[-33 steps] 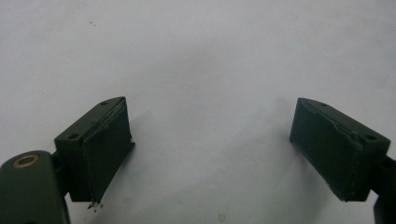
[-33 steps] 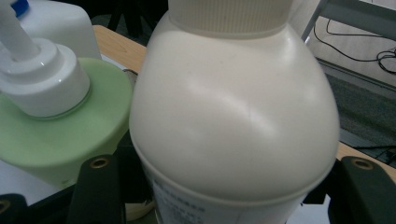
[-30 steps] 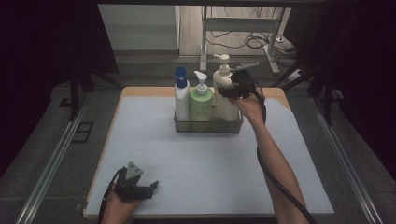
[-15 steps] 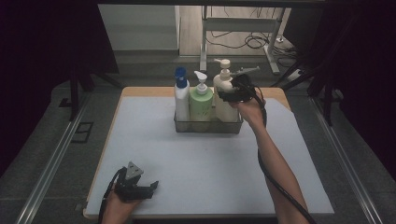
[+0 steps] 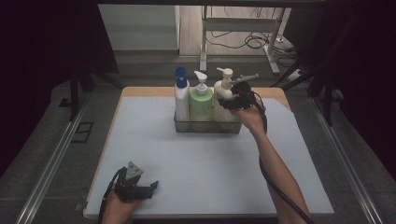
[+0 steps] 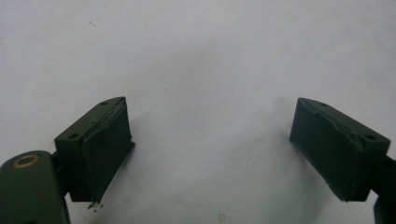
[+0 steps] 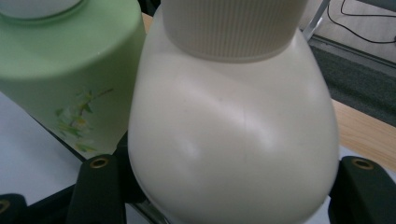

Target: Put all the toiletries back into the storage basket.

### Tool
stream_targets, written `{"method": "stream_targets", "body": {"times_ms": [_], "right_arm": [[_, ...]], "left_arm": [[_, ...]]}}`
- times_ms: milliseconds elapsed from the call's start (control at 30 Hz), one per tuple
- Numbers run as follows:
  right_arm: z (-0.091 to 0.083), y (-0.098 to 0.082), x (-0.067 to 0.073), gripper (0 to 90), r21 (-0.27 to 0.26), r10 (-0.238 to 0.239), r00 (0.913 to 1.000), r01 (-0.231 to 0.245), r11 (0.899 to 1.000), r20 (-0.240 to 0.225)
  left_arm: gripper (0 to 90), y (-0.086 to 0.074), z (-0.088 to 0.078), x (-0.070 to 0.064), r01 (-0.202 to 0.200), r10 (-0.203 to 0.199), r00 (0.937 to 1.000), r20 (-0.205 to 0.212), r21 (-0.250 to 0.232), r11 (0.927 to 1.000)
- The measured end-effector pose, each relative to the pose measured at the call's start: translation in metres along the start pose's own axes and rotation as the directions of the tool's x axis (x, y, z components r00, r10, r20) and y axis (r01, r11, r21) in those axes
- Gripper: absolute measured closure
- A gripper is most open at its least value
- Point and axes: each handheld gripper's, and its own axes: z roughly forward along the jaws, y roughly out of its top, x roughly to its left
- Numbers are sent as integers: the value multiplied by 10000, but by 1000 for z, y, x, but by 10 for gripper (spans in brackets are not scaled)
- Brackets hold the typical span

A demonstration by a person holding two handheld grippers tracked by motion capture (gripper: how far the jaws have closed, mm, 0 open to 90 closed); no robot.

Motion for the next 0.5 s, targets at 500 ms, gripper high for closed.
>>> {"method": "stream_targets", "body": {"times_ms": [500], "right_arm": [[6,-19,1,366,125,190,9998,-189,9997,-84]], "left_arm": [[122,0,0,0,-1,1,10000,0,1,10000]]}}
